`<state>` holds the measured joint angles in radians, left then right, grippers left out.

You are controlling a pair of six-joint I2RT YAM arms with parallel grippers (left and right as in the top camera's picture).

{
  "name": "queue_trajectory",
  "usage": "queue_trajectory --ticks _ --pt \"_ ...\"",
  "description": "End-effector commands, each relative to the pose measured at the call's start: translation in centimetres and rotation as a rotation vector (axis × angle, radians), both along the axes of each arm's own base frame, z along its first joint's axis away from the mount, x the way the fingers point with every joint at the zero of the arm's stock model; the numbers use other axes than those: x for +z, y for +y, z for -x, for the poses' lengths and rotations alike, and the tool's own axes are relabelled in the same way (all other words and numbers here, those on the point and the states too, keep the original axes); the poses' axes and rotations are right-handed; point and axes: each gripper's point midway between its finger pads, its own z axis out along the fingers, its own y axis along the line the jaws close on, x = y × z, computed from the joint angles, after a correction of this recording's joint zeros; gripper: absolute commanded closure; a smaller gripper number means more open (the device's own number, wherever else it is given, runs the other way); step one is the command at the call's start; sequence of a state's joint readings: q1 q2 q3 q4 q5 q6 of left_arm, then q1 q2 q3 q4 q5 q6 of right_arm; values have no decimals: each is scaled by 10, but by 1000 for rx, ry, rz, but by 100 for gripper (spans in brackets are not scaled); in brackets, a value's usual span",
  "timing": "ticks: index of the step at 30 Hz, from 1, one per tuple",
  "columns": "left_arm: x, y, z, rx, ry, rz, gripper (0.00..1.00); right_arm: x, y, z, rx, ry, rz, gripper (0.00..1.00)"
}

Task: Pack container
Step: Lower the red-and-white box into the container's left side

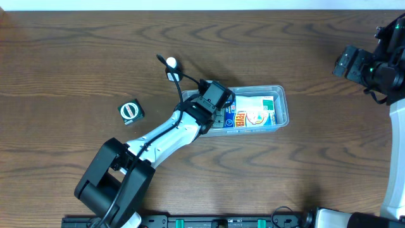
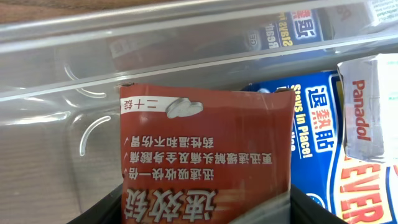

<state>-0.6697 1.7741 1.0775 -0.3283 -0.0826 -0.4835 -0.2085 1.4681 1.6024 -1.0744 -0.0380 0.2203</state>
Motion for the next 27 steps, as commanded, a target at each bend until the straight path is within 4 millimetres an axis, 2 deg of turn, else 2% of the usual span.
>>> queue_trajectory --ticks 1,27 --pt "2 0 -4 25 -12 3 43 0 -2 -1 -12 -3 -12 1" --pt "2 6 -7 133 1 38 44 0 -2 -1 -12 -3 -12 1"
